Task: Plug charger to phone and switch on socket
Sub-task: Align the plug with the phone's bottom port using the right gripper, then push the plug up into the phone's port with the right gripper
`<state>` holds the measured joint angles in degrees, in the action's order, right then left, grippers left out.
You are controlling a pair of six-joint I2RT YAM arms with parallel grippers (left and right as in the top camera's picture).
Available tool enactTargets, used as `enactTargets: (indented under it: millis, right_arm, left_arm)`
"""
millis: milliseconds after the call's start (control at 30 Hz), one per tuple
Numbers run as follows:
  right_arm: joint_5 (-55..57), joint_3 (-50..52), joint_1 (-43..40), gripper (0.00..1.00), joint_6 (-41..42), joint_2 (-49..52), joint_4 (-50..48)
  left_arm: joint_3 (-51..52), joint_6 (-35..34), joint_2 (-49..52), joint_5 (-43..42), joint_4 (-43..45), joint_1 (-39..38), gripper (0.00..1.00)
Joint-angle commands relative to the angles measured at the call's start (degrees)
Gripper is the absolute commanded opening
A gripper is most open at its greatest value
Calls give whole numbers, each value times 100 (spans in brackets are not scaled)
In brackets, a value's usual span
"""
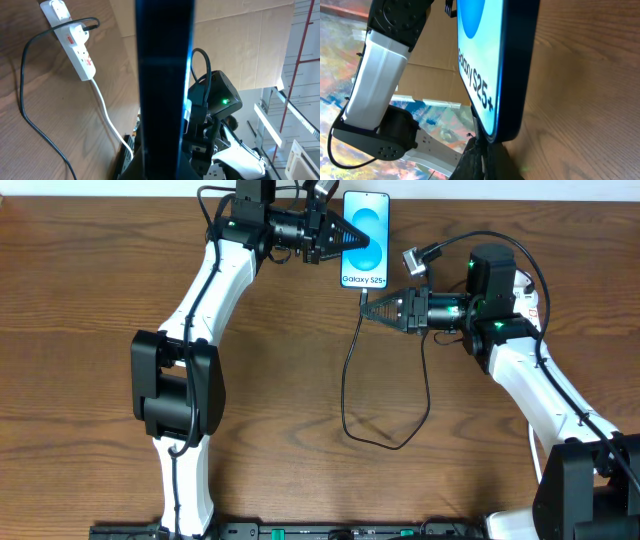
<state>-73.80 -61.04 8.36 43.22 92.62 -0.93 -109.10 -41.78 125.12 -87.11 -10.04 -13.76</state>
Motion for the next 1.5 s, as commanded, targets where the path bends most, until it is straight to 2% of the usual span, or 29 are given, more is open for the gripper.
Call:
enactTargets:
  millis: [0, 1467]
  right_arm:
    - [17, -46, -7, 1, 48, -28, -35]
    - [205, -46, 133, 1, 173, -26, -37]
  left_arm:
    - [-68, 96, -249, -291, 31, 7, 7]
    - [-68, 72, -249, -291, 28, -22, 7]
